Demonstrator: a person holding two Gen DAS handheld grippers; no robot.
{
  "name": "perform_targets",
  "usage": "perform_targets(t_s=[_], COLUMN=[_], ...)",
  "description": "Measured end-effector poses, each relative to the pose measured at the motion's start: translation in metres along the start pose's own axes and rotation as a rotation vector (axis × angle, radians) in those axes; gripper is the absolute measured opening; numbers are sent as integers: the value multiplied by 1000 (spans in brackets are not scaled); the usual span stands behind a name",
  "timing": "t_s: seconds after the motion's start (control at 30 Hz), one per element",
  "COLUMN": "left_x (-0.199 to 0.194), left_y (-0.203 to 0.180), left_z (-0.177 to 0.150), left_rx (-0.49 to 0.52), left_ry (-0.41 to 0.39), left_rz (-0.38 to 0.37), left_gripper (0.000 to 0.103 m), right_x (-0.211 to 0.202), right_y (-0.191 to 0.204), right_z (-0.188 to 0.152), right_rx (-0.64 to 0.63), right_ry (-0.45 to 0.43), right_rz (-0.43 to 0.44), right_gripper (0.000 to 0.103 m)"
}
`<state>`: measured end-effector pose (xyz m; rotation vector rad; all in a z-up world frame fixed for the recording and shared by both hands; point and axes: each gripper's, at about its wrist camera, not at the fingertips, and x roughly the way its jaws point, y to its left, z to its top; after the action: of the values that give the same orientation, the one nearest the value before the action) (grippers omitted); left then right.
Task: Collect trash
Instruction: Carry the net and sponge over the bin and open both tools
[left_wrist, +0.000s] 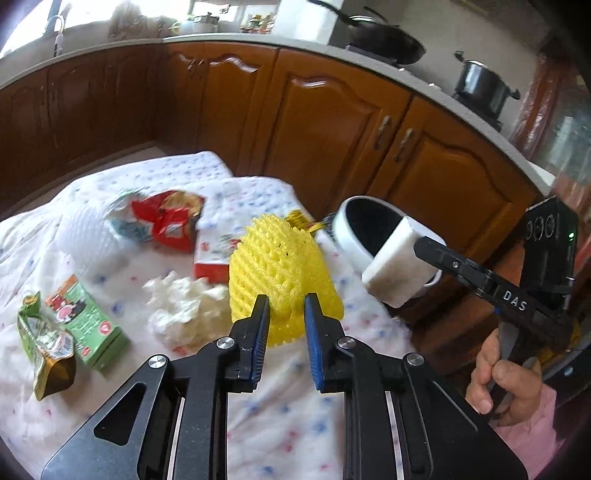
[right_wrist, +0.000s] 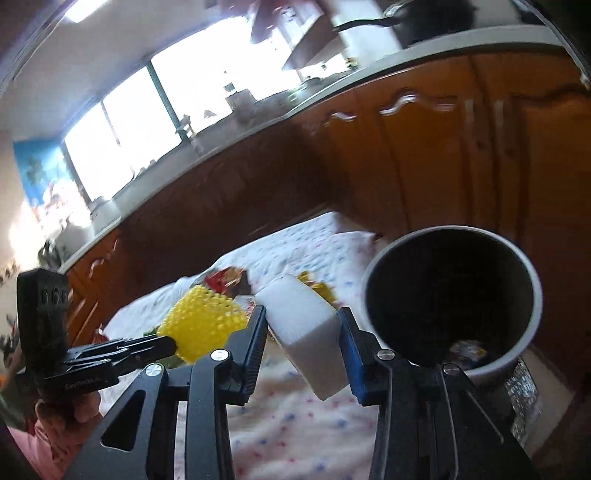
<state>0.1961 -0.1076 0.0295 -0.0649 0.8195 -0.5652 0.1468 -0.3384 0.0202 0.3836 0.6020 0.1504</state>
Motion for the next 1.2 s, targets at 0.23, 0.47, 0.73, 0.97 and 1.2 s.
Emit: perform_targets(t_s=[0.23, 0.47, 0.73, 0.97, 1.2], left_x=[-3, 13, 29, 54, 91], left_y=[-31, -57, -88, -114, -127], left_z=[13, 17, 31, 50, 67], left_rx=[45, 80, 118, 159, 166], left_ry=[-33, -23, -23, -15, 28], left_rz=[-43, -64, -96, -93, -92], left_gripper=[18, 18, 18, 18, 18], right_x=[-31, -40, -50, -43, -24], right_y=[-27, -47, -70, -91, -110], right_z=[4, 8, 19, 32, 42], right_rx=[66, 88, 117, 143, 156], right_ry=[-68, -92, -126, -118, -91], right_rz=[-45, -93, -133, -161, -186], right_gripper=[39, 39, 39, 40, 40])
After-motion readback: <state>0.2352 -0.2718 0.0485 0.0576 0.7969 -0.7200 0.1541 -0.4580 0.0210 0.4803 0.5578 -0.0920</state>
